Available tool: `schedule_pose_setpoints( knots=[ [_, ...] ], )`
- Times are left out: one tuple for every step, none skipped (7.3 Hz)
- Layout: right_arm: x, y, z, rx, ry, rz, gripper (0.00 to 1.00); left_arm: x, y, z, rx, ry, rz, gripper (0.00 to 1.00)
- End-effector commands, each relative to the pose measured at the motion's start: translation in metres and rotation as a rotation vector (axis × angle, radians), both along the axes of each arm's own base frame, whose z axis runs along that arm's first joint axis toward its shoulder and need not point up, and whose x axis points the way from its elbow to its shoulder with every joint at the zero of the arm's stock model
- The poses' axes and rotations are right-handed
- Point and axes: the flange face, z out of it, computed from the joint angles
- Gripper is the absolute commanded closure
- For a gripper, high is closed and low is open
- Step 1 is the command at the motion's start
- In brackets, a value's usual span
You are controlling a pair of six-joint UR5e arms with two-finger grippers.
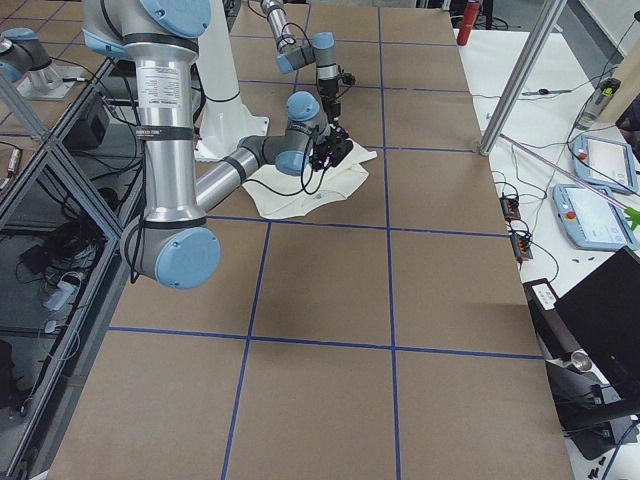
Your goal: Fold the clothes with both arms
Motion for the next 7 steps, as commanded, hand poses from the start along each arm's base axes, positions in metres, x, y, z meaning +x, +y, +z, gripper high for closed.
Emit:
schedule_pose_setpoints(
  knots=[
    [-0.005, -0.006, 0.000, 0.000, 0.001, 0.005, 0.00, 0.000, 0.000, 0.002, -0.001, -0.004, 0.001, 0.49],
    [-0.004, -0.006, 0.001, -0.002, 0.003, 0.006, 0.00, 0.001, 0.001, 0.002, -0.001, -0.004, 0.002, 0.70],
    [-0.004, -0.007, 0.002, -0.003, 0.004, 0.008, 0.00, 0.000, 0.000, 0.002, 0.002, -0.003, -0.002, 1.00],
    [-0.005, -0.008, 0.004, -0.006, 0.008, 0.008, 0.00, 0.000, 0.000, 0.001, 0.008, -0.003, -0.002, 1.00],
    [-0.009, -0.010, 0.010, -0.011, 0.019, 0.007, 0.00, -0.007, -0.005, -0.005, 0.038, 0.003, 0.000, 1.00],
    [-0.011, -0.014, 0.009, -0.011, 0.019, 0.012, 0.00, -0.017, -0.019, -0.008, 0.093, -0.008, -0.005, 1.00],
    [-0.013, -0.016, 0.013, -0.014, 0.024, 0.013, 0.00, -0.048, -0.063, -0.012, 0.164, -0.026, -0.058, 1.00]
  ],
)
